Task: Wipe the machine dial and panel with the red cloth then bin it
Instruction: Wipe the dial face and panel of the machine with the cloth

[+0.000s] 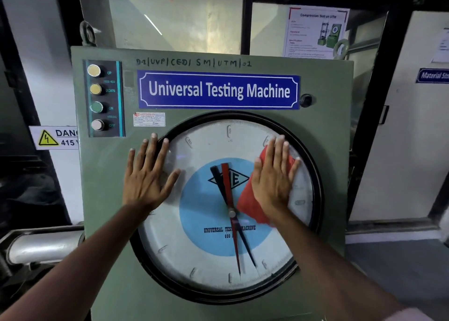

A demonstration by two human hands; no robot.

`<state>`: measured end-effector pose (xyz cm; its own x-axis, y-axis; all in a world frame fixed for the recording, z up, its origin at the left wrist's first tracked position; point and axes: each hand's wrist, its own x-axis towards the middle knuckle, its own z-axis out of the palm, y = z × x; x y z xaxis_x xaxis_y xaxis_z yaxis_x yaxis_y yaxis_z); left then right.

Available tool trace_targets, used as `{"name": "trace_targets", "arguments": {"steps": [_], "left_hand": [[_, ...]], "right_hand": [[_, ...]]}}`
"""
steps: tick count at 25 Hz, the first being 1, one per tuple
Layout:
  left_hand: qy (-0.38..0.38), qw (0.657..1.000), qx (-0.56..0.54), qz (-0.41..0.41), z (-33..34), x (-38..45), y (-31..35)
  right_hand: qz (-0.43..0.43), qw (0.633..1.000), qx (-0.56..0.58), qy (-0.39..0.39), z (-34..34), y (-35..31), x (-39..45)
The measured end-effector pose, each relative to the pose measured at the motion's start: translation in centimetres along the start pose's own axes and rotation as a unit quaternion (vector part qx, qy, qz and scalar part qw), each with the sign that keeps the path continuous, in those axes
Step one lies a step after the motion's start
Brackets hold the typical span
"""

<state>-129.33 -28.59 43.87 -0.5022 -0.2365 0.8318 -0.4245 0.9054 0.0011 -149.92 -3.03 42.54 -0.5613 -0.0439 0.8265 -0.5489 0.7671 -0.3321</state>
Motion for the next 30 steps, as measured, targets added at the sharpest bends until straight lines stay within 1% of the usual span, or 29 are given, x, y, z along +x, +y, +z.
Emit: {"name": "trace_targets", "arguments": {"steps": [1, 2, 3, 4, 5, 7, 8, 9, 10, 11, 13, 14, 15, 16, 17, 18, 19, 20, 21, 23, 25, 27, 29, 30], "left_hand": [[-0.001, 1.000, -0.003, 0.000, 0.0, 0.0, -0.1], [-0.001, 1.000, -0.008, 0.001, -0.1, -0.1, -0.1], [0.001, 1.000, -0.011, 0.002, -0.1, 0.0, -0.2], [0.003, 1.000, -0.010, 0.003, -0.1, 0.1, -0.2], [0.006, 1.000, -0.009, 0.004, -0.1, 0.0, -0.3], [0.015, 1.000, -0.006, 0.004, 0.1, 0.0, -0.2], [0.018, 1.000, -0.004, 0.003, 0.2, 0.0, -0.3], [0.019, 1.000, -0.003, 0.003, 0.2, 0.0, -0.3], [0.019, 1.000, -0.003, 0.005, 0.3, -0.1, -0.2], [0.020, 1.000, -0.004, 0.007, 0.3, 0.0, -0.2], [0.019, 1.000, -0.003, 0.004, 0.2, 0.1, -0.1], [0.017, 1.000, -0.003, 0.003, 0.2, 0.1, 0.0], [0.019, 1.000, -0.006, 0.002, 0.1, -0.1, 0.0], [0.024, 1.000, -0.005, 0.001, 0.1, -0.1, 0.1], [0.027, 1.000, -0.002, 0.001, 0.1, -0.1, 0.0], [0.029, 1.000, 0.001, 0.002, 0.1, 0.1, 0.0], [0.028, 1.000, 0.000, 0.004, 0.1, 0.1, -0.1], [0.029, 1.000, -0.003, 0.004, 0.2, -0.1, -0.2], [0.034, 0.999, -0.001, 0.005, 0.4, -0.1, -0.1], [0.038, 0.999, 0.011, 0.001, 0.5, 0.0, -0.1], [0.041, 0.999, 0.010, -0.006, 0.5, 0.0, 0.0], [0.041, 0.999, 0.011, -0.006, 0.5, -0.1, 0.2], [0.041, 0.999, 0.010, -0.004, 0.5, 0.0, 0.2], [0.043, 0.999, 0.010, -0.005, 0.5, 0.0, 0.1]], "right_hand": [[0.038, 0.999, 0.019, 0.014, -0.1, -1.2, 0.9], [0.045, 0.998, 0.027, 0.032, 0.0, -3.3, 1.6], [0.021, 0.998, 0.032, 0.041, 0.2, -5.8, 1.9], [-0.033, 0.998, 0.039, 0.041, 0.5, -8.2, 1.7], [-0.112, 0.993, 0.037, 0.032, 0.8, -10.2, 0.8], [-0.272, 0.962, 0.009, 0.004, 1.4, -11.4, -0.9], [-0.319, 0.948, -0.001, 0.000, 1.3, -10.4, -0.6], [-0.331, 0.944, -0.015, 0.002, 1.0, -8.7, 0.3], [-0.303, 0.952, -0.034, 0.007, 0.6, -6.9, 1.3], [-0.243, 0.969, -0.043, 0.015, 0.3, -5.3, 2.3], [-0.090, 0.996, -0.005, 0.027, -0.4, -4.1, 3.6], [-0.040, 0.998, 0.020, 0.040, -0.4, -5.2, 3.6], [-0.036, 0.998, 0.034, 0.049, -0.1, -7.1, 3.2], [-0.082, 0.995, 0.046, 0.045, 0.4, -9.4, 2.6], [-0.169, 0.984, 0.052, 0.038, 0.8, -11.6, 1.8], [-0.262, 0.964, 0.045, 0.028, 0.9, -12.8, 1.2], [-0.325, 0.945, 0.039, 0.020, 0.9, -12.8, 1.3], [-0.352, 0.935, 0.038, 0.019, 0.9, -11.9, 1.9], [-0.342, 0.939, 0.037, 0.025, 0.7, -10.3, 2.7], [-0.255, 0.965, 0.028, 0.054, 0.5, -6.9, 3.8], [-0.193, 0.975, 0.026, 0.107, 0.5, -4.4, 4.0], [-0.177, 0.970, 0.027, 0.164, 1.0, -3.9, 3.8], [-0.166, 0.967, 0.024, 0.189, 1.3, -4.2, 3.2], [-0.161, 0.969, 0.020, 0.188, 1.3, -4.2, 2.8]]}}
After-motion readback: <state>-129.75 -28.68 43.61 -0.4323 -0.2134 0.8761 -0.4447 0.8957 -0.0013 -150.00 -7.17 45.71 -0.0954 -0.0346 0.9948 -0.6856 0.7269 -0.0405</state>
